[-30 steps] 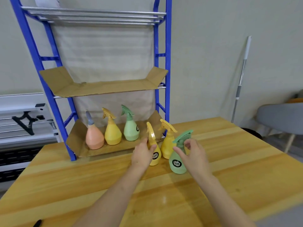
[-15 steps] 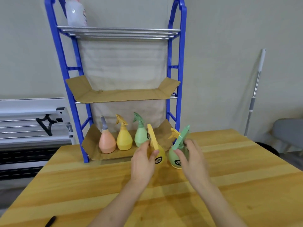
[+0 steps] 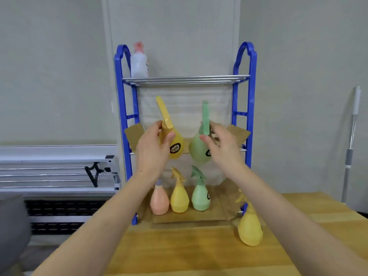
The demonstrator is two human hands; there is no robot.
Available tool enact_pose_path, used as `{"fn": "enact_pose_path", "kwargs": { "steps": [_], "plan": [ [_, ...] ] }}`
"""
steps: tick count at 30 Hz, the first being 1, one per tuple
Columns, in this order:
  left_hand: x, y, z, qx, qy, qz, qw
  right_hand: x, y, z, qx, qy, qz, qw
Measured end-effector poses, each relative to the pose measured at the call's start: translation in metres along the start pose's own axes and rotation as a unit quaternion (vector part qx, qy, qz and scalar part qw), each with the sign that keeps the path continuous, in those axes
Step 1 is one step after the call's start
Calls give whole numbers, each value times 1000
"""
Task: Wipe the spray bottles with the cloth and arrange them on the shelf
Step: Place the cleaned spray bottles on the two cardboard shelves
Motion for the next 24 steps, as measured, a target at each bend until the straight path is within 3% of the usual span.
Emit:
{"fn": "enact_pose_path", "kwargs": {
  "steps": [9,15,24],
  "plan": [
    [2,-89,17,-33,-118,-16,992,68,-79,-41,71,-51,37,995],
    [26,-118,56,-97,-177,34,979,116,-95,-73,98,-36,105,989],
    [48,-132,83,-161,-180,48,969,137,-104,-121,180,-88,87,976]
  ]
}}
Point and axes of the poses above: each hand's wrist, its own y-axis away from the middle knuckle, its own x-axis out of the palm, z = x × y, the point moved 4 cm from there along -y, towards the middle knuckle, and after that the axes turned 13 degrees about -x, right-handed, at the moved point
